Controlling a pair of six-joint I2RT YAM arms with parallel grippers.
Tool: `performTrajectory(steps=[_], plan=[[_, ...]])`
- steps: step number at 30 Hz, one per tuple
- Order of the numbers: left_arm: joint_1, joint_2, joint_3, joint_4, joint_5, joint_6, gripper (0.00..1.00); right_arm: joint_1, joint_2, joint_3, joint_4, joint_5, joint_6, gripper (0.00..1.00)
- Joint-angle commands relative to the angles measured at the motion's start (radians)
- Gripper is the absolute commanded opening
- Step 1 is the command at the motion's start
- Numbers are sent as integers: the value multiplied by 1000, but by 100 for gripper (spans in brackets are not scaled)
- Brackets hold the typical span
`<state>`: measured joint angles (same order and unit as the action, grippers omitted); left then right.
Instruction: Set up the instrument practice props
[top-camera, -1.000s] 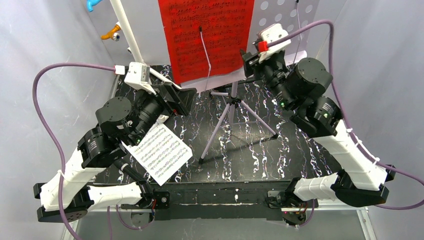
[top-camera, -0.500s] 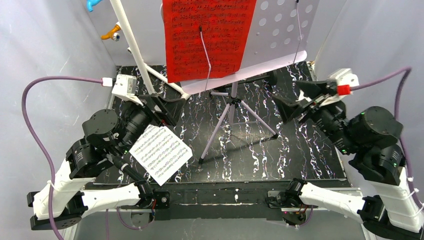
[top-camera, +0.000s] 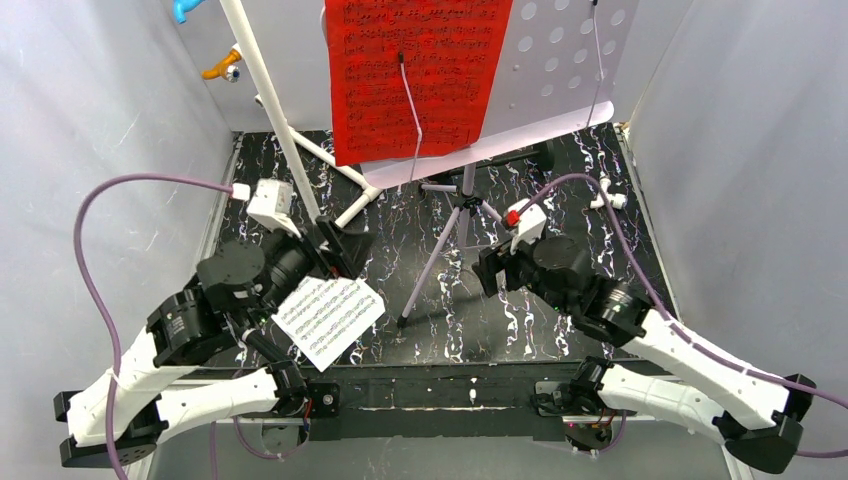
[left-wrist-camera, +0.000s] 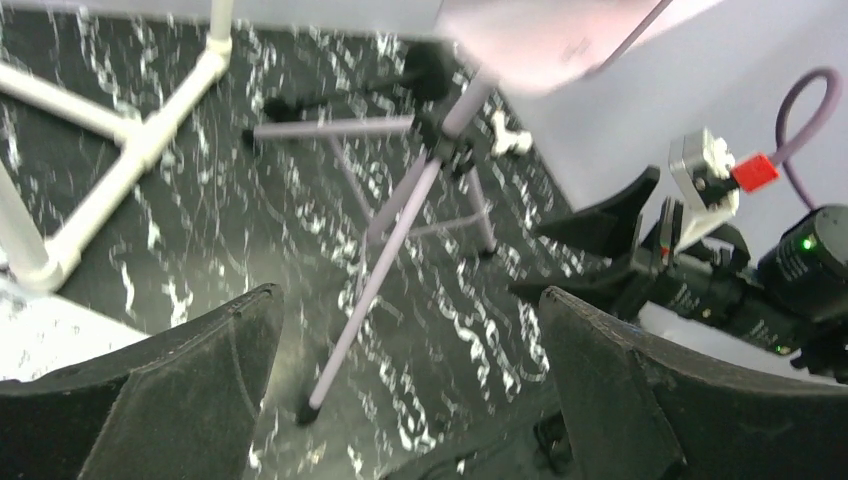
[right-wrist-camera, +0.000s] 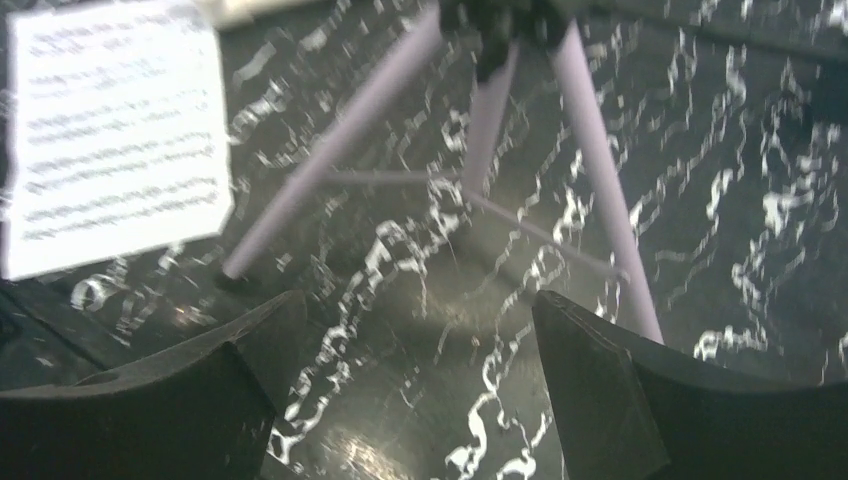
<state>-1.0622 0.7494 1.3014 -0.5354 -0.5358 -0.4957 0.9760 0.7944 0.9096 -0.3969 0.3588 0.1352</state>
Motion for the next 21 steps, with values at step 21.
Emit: performTrajectory(steps=[21], plan=[[45,363,-490,376,122,-243,98,-391,157,-271,431,-83,61,98]])
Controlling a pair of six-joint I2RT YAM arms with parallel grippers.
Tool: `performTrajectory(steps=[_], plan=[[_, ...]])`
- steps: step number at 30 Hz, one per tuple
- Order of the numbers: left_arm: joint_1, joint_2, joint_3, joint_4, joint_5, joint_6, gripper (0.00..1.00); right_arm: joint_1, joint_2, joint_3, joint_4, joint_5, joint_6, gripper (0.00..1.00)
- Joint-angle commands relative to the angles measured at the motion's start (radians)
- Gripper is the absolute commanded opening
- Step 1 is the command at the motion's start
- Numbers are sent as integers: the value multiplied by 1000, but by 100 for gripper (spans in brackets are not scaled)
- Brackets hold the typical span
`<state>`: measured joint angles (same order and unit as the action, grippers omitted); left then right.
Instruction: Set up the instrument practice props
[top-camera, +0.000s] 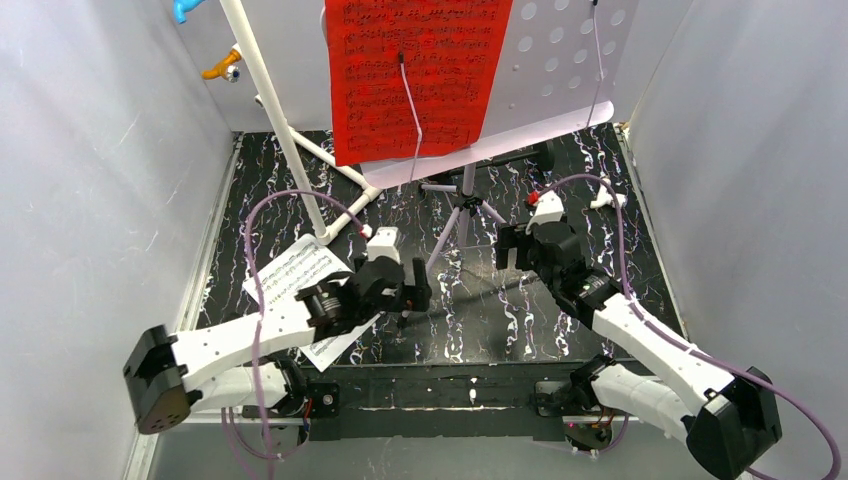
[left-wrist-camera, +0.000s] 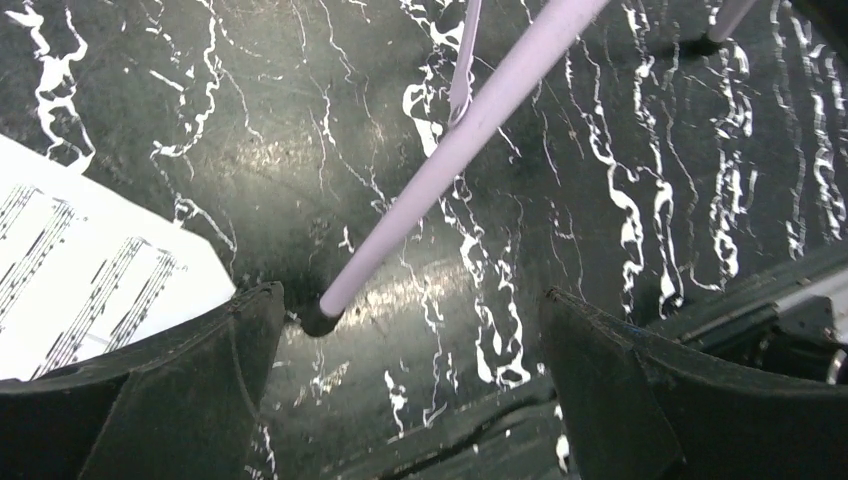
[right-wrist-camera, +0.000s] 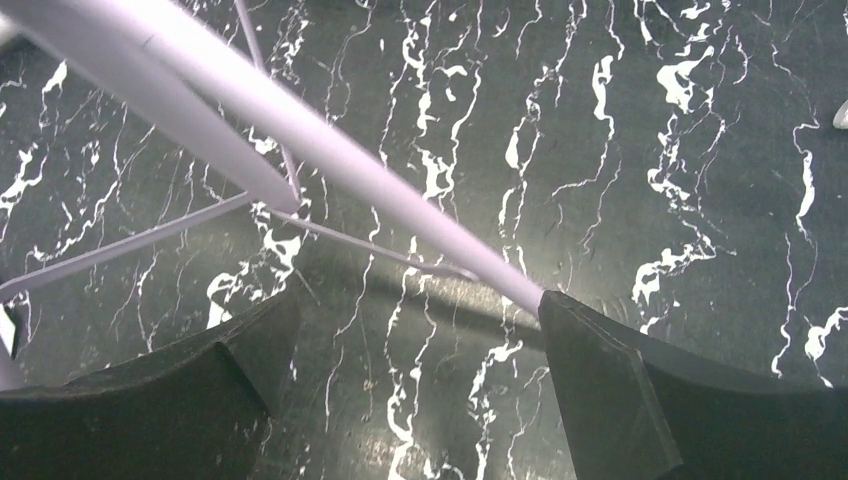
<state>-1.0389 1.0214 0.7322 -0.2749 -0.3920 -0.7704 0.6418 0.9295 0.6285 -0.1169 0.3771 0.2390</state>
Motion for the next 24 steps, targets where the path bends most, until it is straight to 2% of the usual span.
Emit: performTrajectory(steps=[1,5,13,24], plan=[[30,119,93,126,-18,41,98,-69,34,-1,172,-112,-44,98],[58,205,89,160,-49,67,98,-106,87,-5,230,-181,-76,94],[146,284,22,238,50,56,97,-114,148,-24,366,-262,-125,89],[231,404,101,202,42,120,96,-114,158,-69,421,-292,-125,79]])
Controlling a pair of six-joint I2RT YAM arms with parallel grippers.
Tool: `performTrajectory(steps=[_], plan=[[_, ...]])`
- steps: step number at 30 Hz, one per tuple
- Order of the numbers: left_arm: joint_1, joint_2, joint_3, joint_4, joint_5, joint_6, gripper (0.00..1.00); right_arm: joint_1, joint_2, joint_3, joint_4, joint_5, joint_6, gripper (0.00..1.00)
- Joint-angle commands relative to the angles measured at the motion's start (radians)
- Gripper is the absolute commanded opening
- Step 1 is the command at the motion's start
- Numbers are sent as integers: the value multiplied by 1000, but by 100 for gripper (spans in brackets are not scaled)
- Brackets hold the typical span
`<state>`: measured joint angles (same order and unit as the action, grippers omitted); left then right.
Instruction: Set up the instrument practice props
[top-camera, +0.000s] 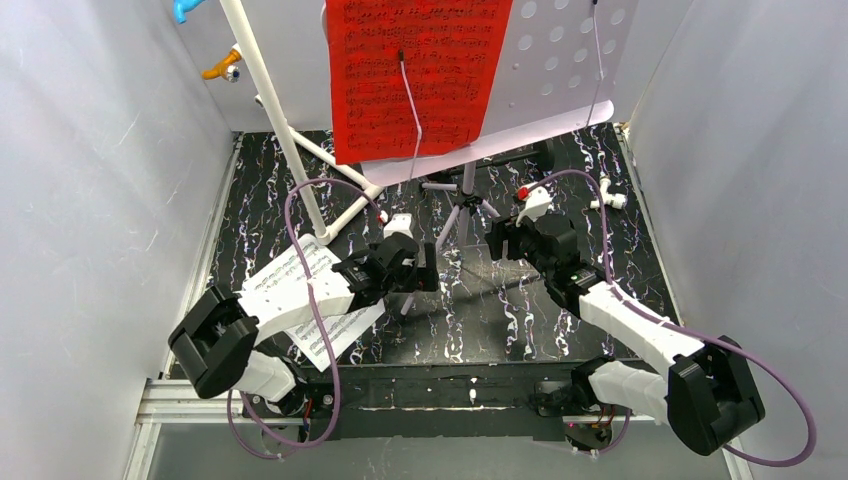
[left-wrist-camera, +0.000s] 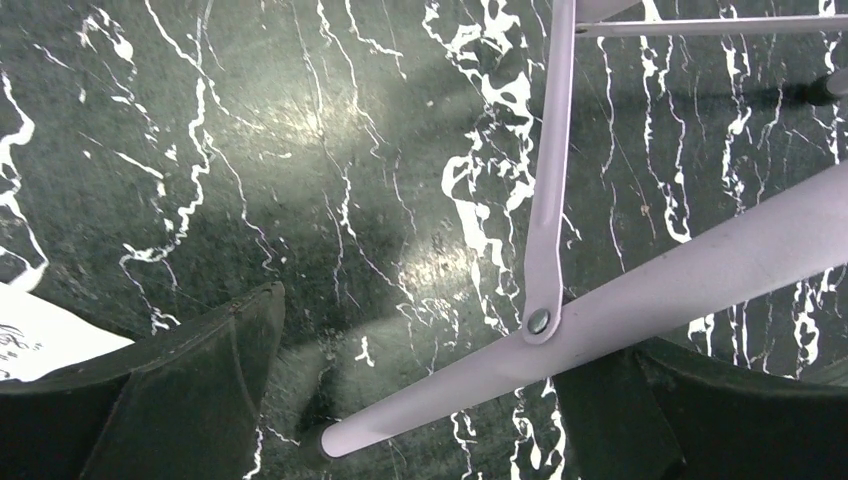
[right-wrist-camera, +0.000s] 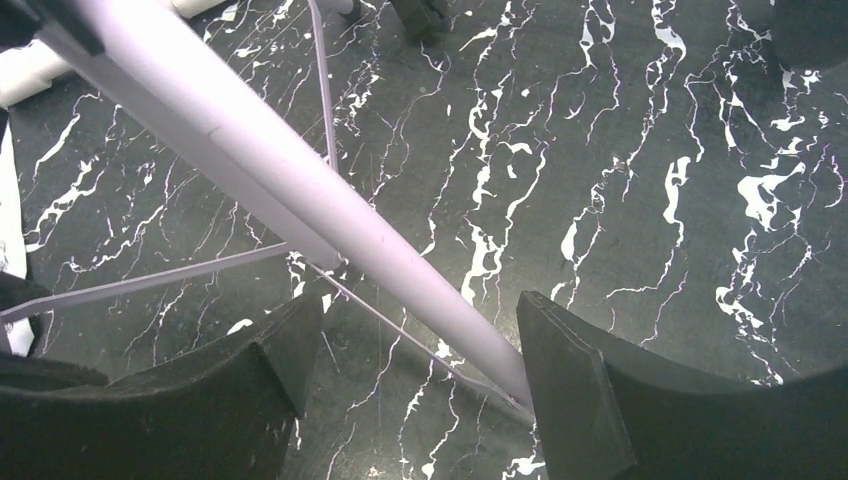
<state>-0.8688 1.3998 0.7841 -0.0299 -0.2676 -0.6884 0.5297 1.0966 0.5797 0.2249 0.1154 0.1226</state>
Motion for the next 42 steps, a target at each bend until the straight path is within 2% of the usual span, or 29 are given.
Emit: performTrajectory(steps=[1,8,21,24,25,29,32,35,37,40,42], plan=[[70,31,59,-49,-87,48,96,-2,-9,-25,82,-31,-6,78],[144,76,111,-54,-74,92,96,-2,-21,-64,104,-67,28,73],[208,133,163,-96,-33,129,98,4,12,-127,205,-215,161,68],[213,56,133,-120,9,121,98,4,-5,-111,151,-200,177,70],[216,20,121,-141,31,100,98,4,-13,-91,101,-186,179,76],[220,-183,48,-238,151,52,98,5,-40,45,-205,-107,154,84],[228,-346,3,-369,155,34,98,4,-105,90,-362,-39,132,91],[238,-501,-65,-489,92,-22,98,6,-175,115,-456,-44,137,95],[246,-572,-114,-590,-32,-111,98,6,-202,126,-484,-84,153,95],[284,-601,-177,-672,-141,-204,98,12,-221,124,-505,-160,200,98],[329,-570,-196,-647,-137,-208,98,26,-231,108,-485,-213,245,98]])
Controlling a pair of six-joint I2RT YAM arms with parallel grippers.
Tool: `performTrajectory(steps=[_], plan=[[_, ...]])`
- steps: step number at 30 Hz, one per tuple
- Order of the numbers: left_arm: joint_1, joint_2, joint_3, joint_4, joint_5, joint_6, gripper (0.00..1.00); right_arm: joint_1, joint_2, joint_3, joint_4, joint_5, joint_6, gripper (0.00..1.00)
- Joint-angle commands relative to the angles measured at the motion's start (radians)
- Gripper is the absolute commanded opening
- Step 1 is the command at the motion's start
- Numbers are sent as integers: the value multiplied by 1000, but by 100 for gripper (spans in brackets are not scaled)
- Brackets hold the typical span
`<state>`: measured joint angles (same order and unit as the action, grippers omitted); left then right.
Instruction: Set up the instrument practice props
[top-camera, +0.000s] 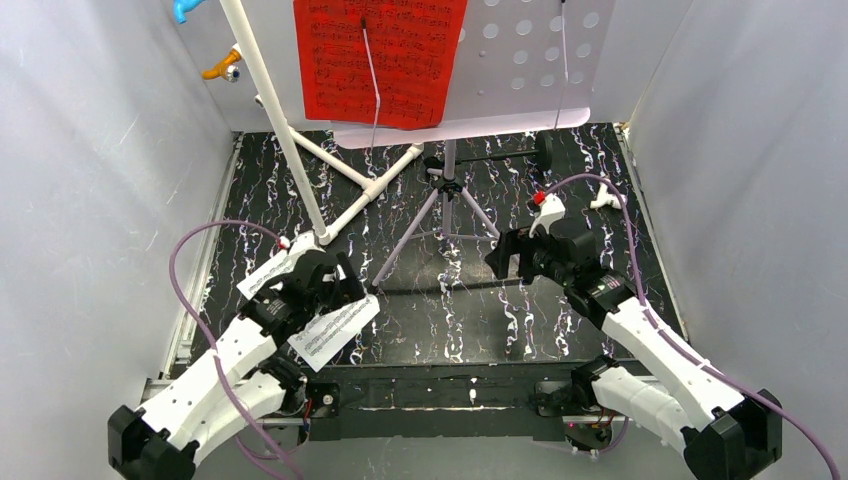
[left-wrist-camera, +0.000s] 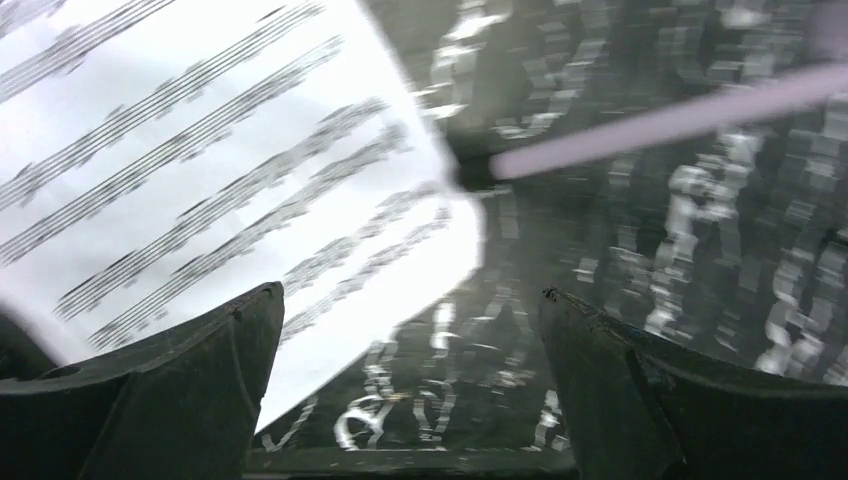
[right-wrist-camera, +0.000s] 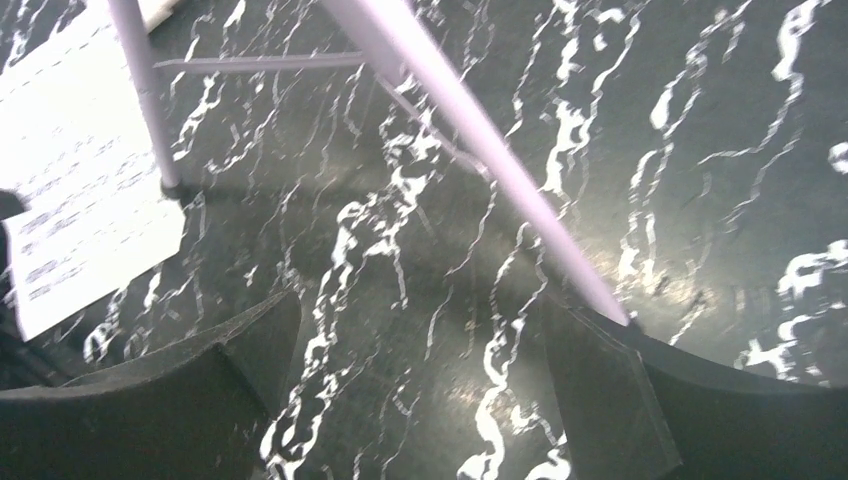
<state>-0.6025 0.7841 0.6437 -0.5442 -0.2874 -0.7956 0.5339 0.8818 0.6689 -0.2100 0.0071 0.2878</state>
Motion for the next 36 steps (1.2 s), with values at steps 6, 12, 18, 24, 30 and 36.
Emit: performTrajectory(steps=[6,12,18,24,30,36], plan=[[229,260,-81,6,-65,-116,98,221,-6,-9,8,-90,151,98],[260,347,-184,35,81,-318,98,524,146,-134,389,-13,413,98],[258,310,-265,-46,217,-429,98,607,381,-144,665,150,590,98],[258,132,-289,-163,287,-427,98,632,590,-103,875,222,711,98],[259,-42,-281,-274,321,-421,98,664,820,-38,1009,263,833,97],[259,-79,-282,-286,301,-388,98,704,986,-23,1125,248,996,93]])
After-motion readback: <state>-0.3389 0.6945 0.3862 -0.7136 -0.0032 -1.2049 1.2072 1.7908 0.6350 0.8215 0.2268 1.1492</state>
